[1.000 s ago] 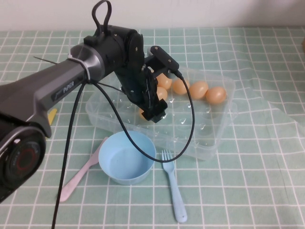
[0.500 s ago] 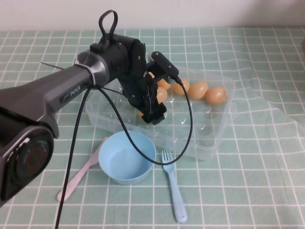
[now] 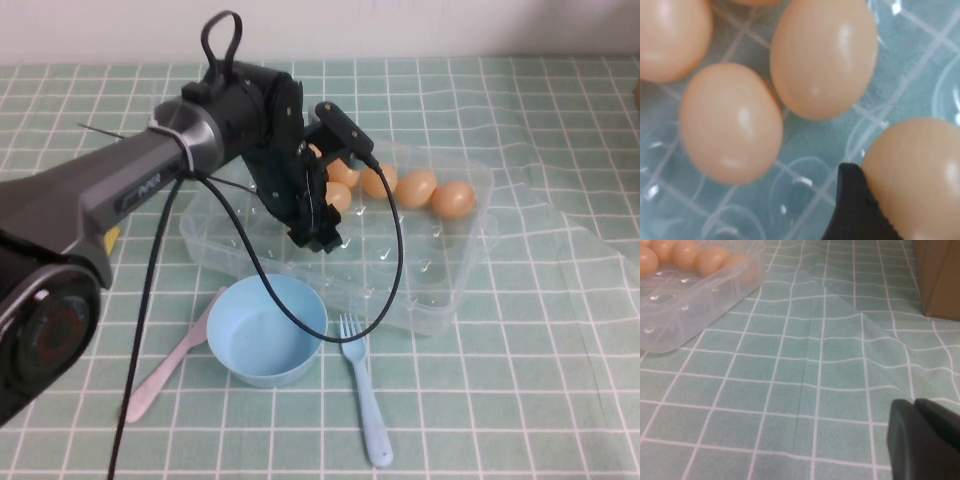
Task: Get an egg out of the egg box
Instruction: Pick up the egg from the plastic box, then place the egg in the bowl
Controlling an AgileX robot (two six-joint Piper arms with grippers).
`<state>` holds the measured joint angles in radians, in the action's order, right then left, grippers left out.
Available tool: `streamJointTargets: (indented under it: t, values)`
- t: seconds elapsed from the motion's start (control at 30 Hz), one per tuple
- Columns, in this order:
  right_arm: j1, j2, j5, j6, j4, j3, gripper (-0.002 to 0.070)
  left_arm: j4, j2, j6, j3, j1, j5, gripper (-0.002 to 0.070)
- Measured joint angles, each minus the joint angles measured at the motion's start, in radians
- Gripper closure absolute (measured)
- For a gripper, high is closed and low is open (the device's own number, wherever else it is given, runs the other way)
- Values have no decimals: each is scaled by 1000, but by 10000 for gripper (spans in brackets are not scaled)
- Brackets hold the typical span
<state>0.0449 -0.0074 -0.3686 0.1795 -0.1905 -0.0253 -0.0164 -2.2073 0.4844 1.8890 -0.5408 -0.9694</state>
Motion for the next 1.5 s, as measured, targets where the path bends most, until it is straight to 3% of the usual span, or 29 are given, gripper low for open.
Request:
streamJointTargets:
  t: [0.23, 0.37, 0.6, 0.87, 1.0, 1.5]
  values:
    - [0, 0, 0, 0, 0, 0, 694, 2, 174, -11, 0, 0, -107, 317]
    - [0, 0, 0, 0, 0, 0, 694, 4, 272, -103, 0, 0, -233, 317]
    - [0, 0, 0, 0, 0, 0, 694, 4, 400, -231, -160, 0, -259, 317]
    - [0, 0, 0, 0, 0, 0, 694, -22, 464, -238, -445, 0, -225, 317]
    - [0, 0, 0, 0, 0, 0, 694, -25, 465, -238, -547, 0, -120, 317]
    - [0, 0, 0, 0, 0, 0, 694, -28, 378, -238, -585, 0, 2, 317]
